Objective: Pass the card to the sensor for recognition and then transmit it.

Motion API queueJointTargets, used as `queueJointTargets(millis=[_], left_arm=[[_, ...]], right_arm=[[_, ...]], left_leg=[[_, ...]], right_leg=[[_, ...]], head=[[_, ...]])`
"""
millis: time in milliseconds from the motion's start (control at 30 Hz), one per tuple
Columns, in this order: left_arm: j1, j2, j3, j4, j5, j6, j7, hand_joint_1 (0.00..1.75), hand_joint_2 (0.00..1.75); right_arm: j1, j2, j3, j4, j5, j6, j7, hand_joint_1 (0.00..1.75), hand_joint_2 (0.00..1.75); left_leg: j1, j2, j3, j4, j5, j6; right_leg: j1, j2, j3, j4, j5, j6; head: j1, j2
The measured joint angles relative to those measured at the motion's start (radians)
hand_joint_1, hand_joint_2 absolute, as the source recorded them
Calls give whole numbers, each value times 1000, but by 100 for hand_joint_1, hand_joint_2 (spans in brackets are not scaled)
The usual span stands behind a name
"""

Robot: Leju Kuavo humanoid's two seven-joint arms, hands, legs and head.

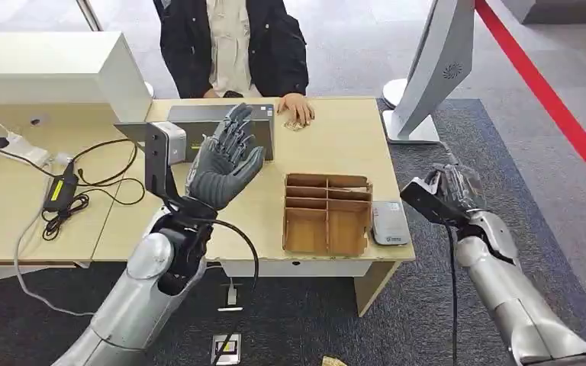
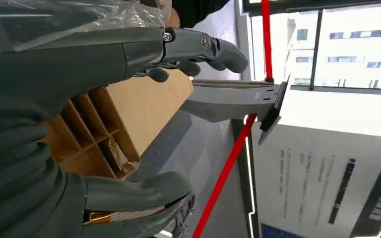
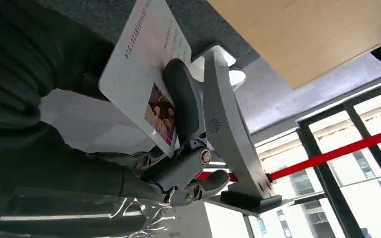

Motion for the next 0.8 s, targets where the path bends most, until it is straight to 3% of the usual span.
queueJointTargets(millis=[467, 800], left_arm=[[7, -2, 0, 1, -16, -61, -6, 0, 175], [7, -4, 2, 1, -24, -85, 1, 0, 175]], right_arm=[[83, 58, 19, -99, 19, 33, 40, 175, 175], [104, 64, 24, -57, -9, -6, 20, 175, 175]], left_leg=[[0, 0, 0, 0, 0, 0], [0, 0, 0, 0, 0, 0]], right_leg=[[0, 0, 0, 0, 0, 0], [0, 0, 0, 0, 0, 0]], head=[[0, 0], [0, 0]])
